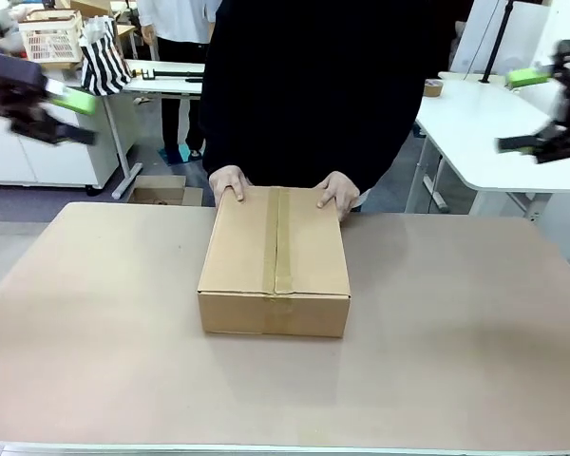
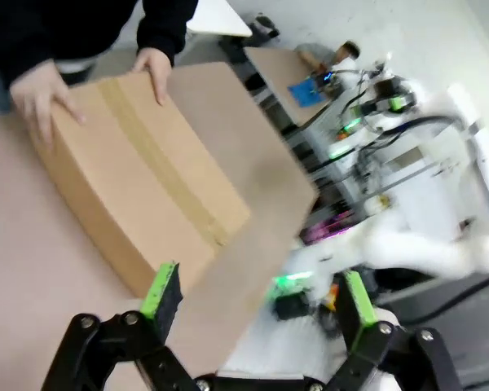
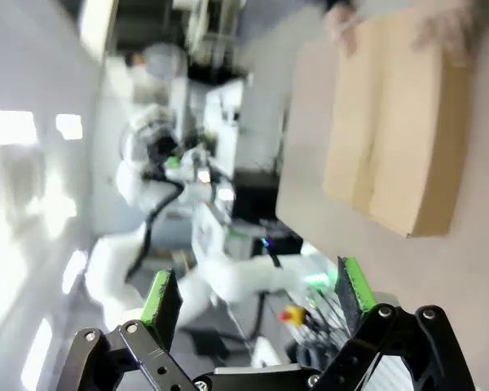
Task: Pack the gift set into the box.
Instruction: Press and hold the closed box until the human finishes sealing it.
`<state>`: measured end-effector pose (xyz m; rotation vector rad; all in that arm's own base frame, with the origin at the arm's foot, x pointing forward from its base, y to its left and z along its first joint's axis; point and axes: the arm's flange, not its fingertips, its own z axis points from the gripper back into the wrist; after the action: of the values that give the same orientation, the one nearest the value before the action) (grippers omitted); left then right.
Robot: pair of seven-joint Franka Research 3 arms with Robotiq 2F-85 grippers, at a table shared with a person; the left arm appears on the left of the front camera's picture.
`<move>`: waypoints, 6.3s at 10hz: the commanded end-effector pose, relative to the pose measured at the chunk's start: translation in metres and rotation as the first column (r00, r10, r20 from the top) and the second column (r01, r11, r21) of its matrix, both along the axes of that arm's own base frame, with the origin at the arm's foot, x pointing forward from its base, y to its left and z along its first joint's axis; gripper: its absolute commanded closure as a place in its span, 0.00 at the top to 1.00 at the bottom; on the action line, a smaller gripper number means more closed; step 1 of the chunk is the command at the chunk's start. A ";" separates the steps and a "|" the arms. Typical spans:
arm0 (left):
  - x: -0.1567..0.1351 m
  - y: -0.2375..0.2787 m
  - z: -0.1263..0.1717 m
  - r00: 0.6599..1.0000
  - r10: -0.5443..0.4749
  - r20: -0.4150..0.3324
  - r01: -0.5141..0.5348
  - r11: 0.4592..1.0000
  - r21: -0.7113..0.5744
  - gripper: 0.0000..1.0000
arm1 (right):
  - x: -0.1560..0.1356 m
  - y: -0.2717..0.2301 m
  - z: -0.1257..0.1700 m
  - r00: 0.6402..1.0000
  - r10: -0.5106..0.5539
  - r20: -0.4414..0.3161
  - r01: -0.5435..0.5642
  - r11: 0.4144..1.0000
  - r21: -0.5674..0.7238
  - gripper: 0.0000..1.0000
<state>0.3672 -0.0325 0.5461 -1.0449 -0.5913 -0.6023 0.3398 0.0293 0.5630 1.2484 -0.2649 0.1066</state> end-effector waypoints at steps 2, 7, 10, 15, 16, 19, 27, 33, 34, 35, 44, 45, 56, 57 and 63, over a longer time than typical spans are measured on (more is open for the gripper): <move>0.007 -0.051 -0.026 0.679 0.068 0.731 -0.158 0.986 0.055 1.00 | 0.014 0.049 -0.026 0.684 0.346 0.643 -0.391 0.917 -0.078 1.00; 0.004 -0.065 -0.005 0.738 0.123 0.664 -0.156 0.988 -0.009 1.00 | 0.013 0.071 -0.022 0.842 0.231 0.487 -0.141 0.966 -0.216 1.00; 0.005 -0.064 -0.008 0.698 0.126 0.705 -0.160 0.987 -0.018 1.00 | 0.020 0.061 -0.028 0.795 0.211 0.568 0.090 0.886 -0.455 1.00; 0.008 -0.126 -0.105 0.693 -0.494 0.525 0.478 0.860 0.178 1.00 | 0.114 0.170 -0.139 0.199 0.418 0.886 -0.333 0.880 -0.339 1.00; 0.007 -0.139 -0.124 0.709 -0.488 0.509 0.456 0.868 0.197 1.00 | 0.109 0.191 -0.158 0.177 0.409 0.895 -0.378 0.868 -0.322 1.00; 0.000 -0.140 -0.138 0.728 -0.492 0.478 0.467 0.866 0.180 1.00 | 0.100 0.201 -0.168 0.185 0.454 0.872 -0.364 0.856 -0.368 1.00; 0.046 -0.167 -0.194 0.655 -0.478 0.585 0.344 0.878 0.332 1.00 | 0.110 0.205 -0.252 0.286 0.522 0.803 -0.375 0.833 -0.408 1.00; 0.065 -0.160 -0.224 0.713 -0.454 0.535 0.348 0.891 0.292 1.00 | 0.112 0.200 -0.260 0.316 0.525 0.790 -0.337 0.841 -0.424 1.00; 0.063 -0.160 -0.226 0.716 -0.456 0.528 0.354 0.890 0.288 1.00 | 0.113 0.199 -0.261 0.325 0.530 0.783 -0.339 0.838 -0.427 1.00; 0.060 -0.161 -0.228 0.718 -0.460 0.522 0.359 0.888 0.288 1.00 | 0.115 0.199 -0.263 0.335 0.541 0.772 -0.346 0.832 -0.433 1.00; 0.063 -0.160 -0.218 0.718 -0.461 0.522 0.354 0.887 0.298 1.00 | 0.112 0.197 -0.255 0.326 0.532 0.781 -0.375 0.831 -0.410 1.00; 0.063 -0.160 -0.218 0.718 -0.461 0.522 0.354 0.887 0.298 1.00 | 0.112 0.197 -0.255 0.326 0.532 0.781 -0.375 0.831 -0.410 1.00; 0.063 -0.160 -0.218 0.718 -0.461 0.522 0.354 0.887 0.298 1.00 | 0.112 0.197 -0.255 0.326 0.532 0.781 -0.375 0.831 -0.410 1.00; 0.063 -0.160 -0.218 0.718 -0.461 0.522 0.354 0.887 0.298 1.00 | 0.112 0.197 -0.255 0.326 0.532 0.781 -0.375 0.831 -0.410 1.00; 0.063 -0.160 -0.218 0.718 -0.461 0.522 0.354 0.887 0.298 1.00 | 0.112 0.197 -0.255 0.326 0.532 0.781 -0.375 0.831 -0.410 1.00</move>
<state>0.4309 -0.1936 0.3301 -0.8116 -0.8317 -1.3785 0.4515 0.2272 0.3103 0.9685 -0.7879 1.3154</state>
